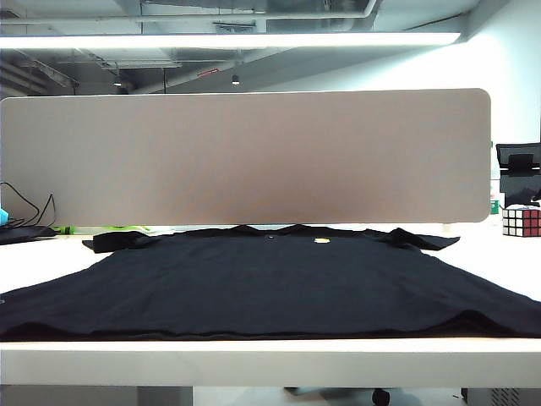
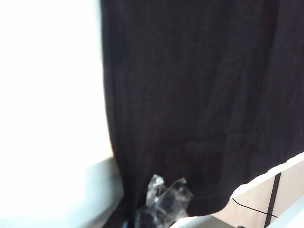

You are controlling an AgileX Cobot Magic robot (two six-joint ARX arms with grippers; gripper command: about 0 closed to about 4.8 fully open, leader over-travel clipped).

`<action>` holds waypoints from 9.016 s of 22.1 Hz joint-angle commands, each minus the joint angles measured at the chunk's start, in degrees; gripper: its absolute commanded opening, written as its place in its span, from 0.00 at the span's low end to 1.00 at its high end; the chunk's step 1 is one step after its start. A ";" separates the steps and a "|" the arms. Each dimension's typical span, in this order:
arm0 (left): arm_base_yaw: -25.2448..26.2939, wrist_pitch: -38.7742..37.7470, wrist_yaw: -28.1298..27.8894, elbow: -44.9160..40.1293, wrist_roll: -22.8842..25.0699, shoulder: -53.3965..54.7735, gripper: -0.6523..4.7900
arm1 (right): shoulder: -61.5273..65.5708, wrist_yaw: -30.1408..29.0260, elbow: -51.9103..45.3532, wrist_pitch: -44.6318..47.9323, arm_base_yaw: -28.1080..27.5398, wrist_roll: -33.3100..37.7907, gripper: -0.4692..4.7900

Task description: Fold the bottom side of the T-shirt horizontally towards the center, about one-third of the way, then fold the sleeve back towards the center, creating a straight line along the edge of the T-shirt, and finally fold the bottom of the T-shirt up towards the top, creating a neat rectangle.

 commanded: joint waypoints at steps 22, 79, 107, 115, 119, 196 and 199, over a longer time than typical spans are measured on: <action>-0.11 -24.04 2.56 -0.15 -2.60 -36.70 0.11 | -37.57 -4.50 0.02 -21.46 0.04 2.51 0.08; -4.02 51.93 -3.58 28.76 -21.68 26.95 0.51 | 25.09 1.31 31.52 45.53 2.34 12.50 0.73; 5.29 39.85 -4.22 42.51 -26.12 38.53 0.57 | 34.97 1.68 37.29 35.34 -4.55 23.93 0.69; 5.14 39.52 -5.62 45.03 -25.57 41.11 0.57 | 38.36 1.92 38.62 35.26 -4.61 24.00 0.69; 4.90 36.74 -4.04 48.65 -25.53 44.11 0.57 | 39.87 1.95 39.50 35.36 -4.07 24.09 0.69; -5.79 32.35 1.25 57.37 -11.34 39.19 0.11 | 33.00 2.78 41.59 40.85 4.31 24.76 0.08; -11.23 31.74 -0.74 57.37 -8.55 39.19 0.11 | 33.00 2.75 43.45 40.79 8.96 24.44 0.08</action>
